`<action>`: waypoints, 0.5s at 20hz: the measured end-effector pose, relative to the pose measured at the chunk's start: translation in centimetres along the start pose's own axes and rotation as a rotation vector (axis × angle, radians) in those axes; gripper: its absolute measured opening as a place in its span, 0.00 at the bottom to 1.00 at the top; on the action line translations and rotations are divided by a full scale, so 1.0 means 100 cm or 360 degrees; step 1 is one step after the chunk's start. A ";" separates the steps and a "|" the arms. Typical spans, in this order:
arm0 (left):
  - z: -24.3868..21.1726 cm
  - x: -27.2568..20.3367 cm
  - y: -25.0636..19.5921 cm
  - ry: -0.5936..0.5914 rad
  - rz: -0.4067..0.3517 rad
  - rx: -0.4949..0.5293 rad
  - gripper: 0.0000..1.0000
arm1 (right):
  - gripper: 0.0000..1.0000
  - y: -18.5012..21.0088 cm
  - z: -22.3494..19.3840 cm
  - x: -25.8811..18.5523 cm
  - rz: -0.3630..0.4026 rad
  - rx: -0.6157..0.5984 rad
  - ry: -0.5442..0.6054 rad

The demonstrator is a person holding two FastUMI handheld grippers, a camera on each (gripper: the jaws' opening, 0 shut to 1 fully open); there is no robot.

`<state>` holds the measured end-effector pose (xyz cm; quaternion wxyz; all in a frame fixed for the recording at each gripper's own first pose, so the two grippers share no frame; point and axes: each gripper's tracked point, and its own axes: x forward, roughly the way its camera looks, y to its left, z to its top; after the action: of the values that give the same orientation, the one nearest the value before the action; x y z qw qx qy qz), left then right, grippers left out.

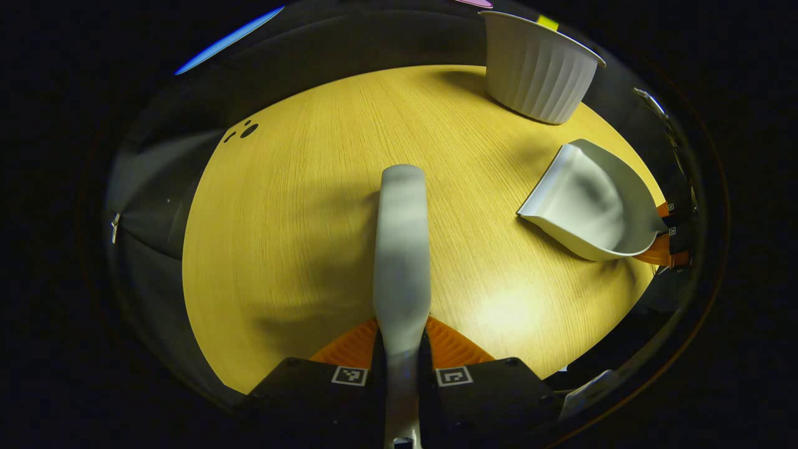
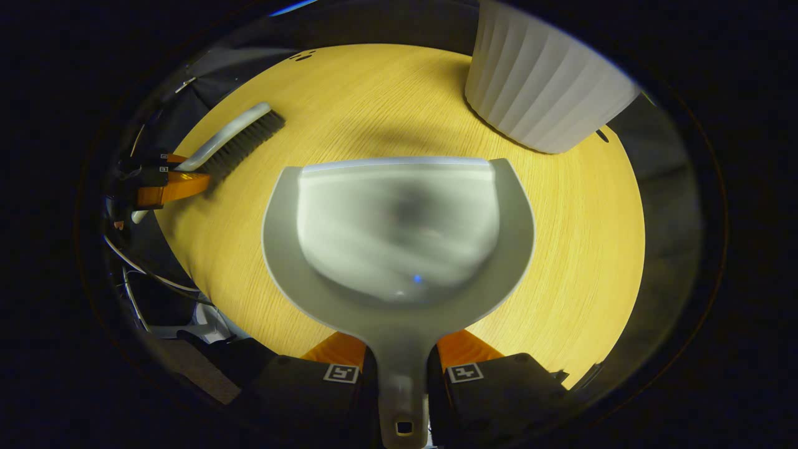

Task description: Pick up the small broom and dustpan from the desktop, sweep the trash into the dustpan with the broom, and then empty the trash into the garbage bin.

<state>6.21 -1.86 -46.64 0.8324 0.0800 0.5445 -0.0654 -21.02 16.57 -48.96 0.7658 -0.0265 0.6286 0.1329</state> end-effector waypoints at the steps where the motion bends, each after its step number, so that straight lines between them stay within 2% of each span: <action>1: -0.001 0.000 0.000 0.0003 -0.0002 -0.0006 0.23 | 0.41 0.001 0.000 0.003 0.0009 0.0020 -0.0007; 2: -0.001 0.000 -0.001 0.0006 -0.0010 -0.0015 0.24 | 0.37 0.002 -0.001 0.002 0.0009 0.0026 -0.0011; 4: -0.003 0.001 -0.004 0.0021 -0.0033 -0.0028 0.26 | 0.38 0.002 -0.003 0.004 0.0012 0.0021 -0.0006; 7: -0.008 0.002 -0.005 0.0055 -0.0053 -0.0031 0.27 | 0.45 0.005 -0.006 0.004 0.0023 -0.0002 0.0014; 9: -0.009 0.002 -0.005 0.0064 -0.0059 -0.0036 0.26 | 0.45 0.006 -0.008 0.001 0.0036 0.0011 0.0025; 10: -0.008 0.002 -0.006 0.0063 -0.0060 -0.0037 0.29 | 0.46 0.008 -0.008 -0.001 0.0048 0.0023 0.0029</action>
<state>5.42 -2.26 -47.19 0.8210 0.0613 0.5630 -0.0731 -22.02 17.13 -48.95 0.7582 -0.0128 0.6367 0.1396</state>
